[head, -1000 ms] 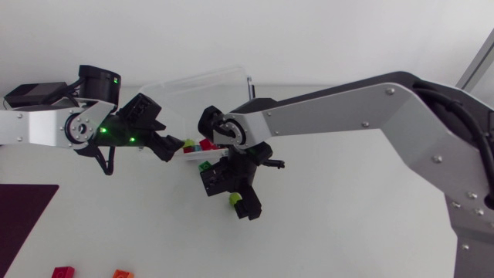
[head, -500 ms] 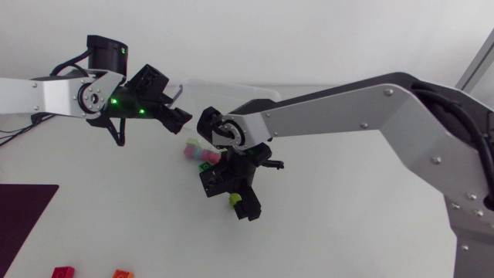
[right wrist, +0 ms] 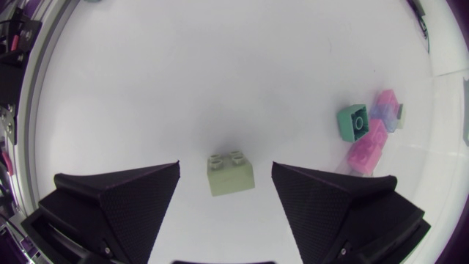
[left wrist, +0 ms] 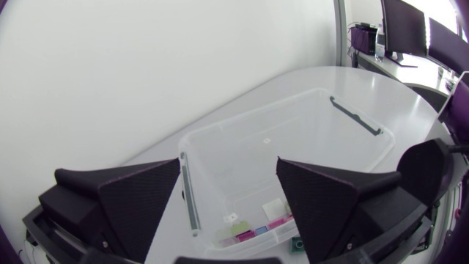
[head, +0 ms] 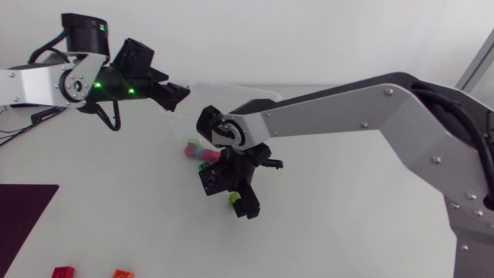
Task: Pick up the duplo bricks and place them in the container
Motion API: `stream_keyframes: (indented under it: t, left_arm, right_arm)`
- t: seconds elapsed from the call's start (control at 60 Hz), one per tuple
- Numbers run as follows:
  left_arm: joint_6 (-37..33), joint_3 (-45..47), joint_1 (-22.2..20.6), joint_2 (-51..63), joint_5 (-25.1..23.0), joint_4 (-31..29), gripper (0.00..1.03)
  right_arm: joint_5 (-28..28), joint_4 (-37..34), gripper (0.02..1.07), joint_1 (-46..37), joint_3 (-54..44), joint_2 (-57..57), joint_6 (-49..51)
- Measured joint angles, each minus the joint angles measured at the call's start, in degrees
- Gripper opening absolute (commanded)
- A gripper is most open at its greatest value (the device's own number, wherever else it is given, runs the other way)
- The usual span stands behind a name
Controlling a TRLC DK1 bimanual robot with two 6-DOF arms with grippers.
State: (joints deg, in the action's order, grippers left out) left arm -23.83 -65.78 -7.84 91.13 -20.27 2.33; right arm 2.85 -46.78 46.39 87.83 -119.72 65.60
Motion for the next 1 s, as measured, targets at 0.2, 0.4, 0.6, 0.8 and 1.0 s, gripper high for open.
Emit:
stream_keyframes:
  t: [0.2,0.4,0.6,0.8,1.0]
  left_arm:
    - [0.31,4.74,2.36,-7.74,-2.84,0.81,0.92]
    - [0.0,9.99,4.5,-13.79,-4.24,-2.29,0.92]
    - [-2.45,17.75,5.49,-15.8,-4.63,-3.98,0.92]
    - [-4.28,21.94,5.46,-15.78,-4.66,-3.91,0.92]
    - [-5.44,24.5,3.19,-13.05,-4.57,-2.8,0.92]
  right_arm:
    - [-0.39,0.52,0.87,-0.04,-0.02,-0.35,-0.22]
    - [-1.4,0.74,0.77,-0.39,-0.55,-0.81,-0.44]
    - [-1.44,1.55,0.38,-0.63,-1.25,-1.03,-0.44]
    - [-1.46,2.05,0.19,-0.31,-2.01,-0.72,-0.92]
    - [-1.44,1.6,0.19,0.44,-5.6,2.99,-2.19]
